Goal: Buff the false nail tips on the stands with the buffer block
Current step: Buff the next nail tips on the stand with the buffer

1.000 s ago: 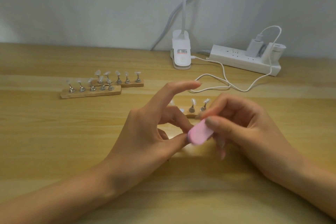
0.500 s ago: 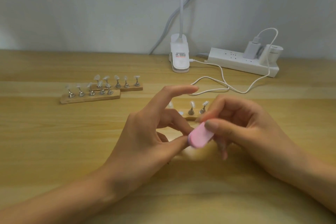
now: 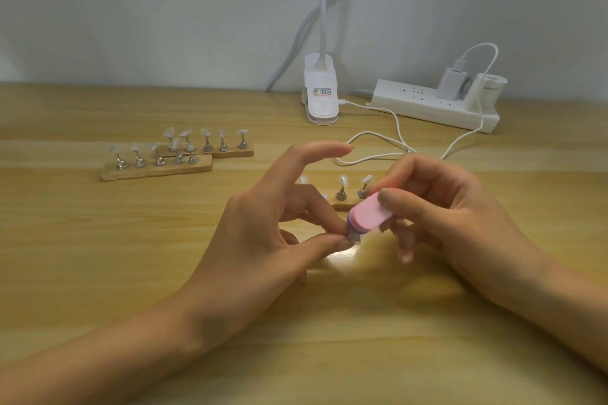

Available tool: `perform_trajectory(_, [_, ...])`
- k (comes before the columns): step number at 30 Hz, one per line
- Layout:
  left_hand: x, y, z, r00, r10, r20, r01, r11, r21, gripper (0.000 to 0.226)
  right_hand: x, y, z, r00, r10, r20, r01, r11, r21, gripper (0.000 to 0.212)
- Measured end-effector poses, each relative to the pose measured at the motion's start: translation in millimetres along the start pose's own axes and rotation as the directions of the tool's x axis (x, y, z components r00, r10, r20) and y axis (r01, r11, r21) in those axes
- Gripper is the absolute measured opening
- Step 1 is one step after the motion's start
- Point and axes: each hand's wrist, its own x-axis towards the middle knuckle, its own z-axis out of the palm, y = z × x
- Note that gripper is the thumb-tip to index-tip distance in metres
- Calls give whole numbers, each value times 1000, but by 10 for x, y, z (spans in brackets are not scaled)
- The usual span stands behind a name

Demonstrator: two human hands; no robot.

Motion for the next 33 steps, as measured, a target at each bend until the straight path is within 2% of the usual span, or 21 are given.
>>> perform_trajectory(3, [0, -7, 6, 1000, 0, 11, 1, 1000, -17, 73, 3, 4, 3, 996, -8, 85, 8, 1000, -2, 8])
perform_trajectory(7, [2, -7, 11, 1000, -8, 7, 8, 999, -35, 71, 8, 12, -46, 999, -8, -43, 7, 1000, -12, 13])
perform_trajectory(12, [-6, -3, 8, 1000, -17, 12, 18, 998, -59, 75, 16, 3, -101, 998, -22, -58, 27, 996, 80, 21])
perform_trajectory(14, [0, -3, 0, 1000, -28, 14, 28, 997, -72, 75, -1, 24, -98, 1000, -21, -21, 23, 995, 93, 27])
perform_trajectory(17, [9, 2, -1, 1000, -16, 14, 17, 998, -55, 74, -15, 62, -39, 996, -19, 90, 15, 999, 44, 18])
perform_trajectory(20, [10, -10, -3, 1000, -12, 5, 12, 999, -46, 74, 2, 61, -49, 998, -2, 59, -1, 999, 47, 26])
perform_trajectory(23, [9, -13, 2, 1000, 0, 11, 1, 999, -38, 71, 14, 38, -55, 993, 0, 118, -5, 999, 43, 15])
perform_trajectory(26, [17, -16, 5, 1000, -25, 4, 25, 998, -53, 60, 20, 37, -38, 999, 0, 46, 0, 1000, 8, 17])
perform_trajectory(30, [15, -6, 3, 1000, -22, 9, 22, 999, -49, 63, 10, 25, -4, 990, -24, 137, 22, 1000, 11, 10])
perform_trajectory(33, [16, -6, -5, 1000, -27, 9, 27, 999, -40, 64, 30, 26, -27, 1000, -1, 15, 0, 1000, 17, 18])
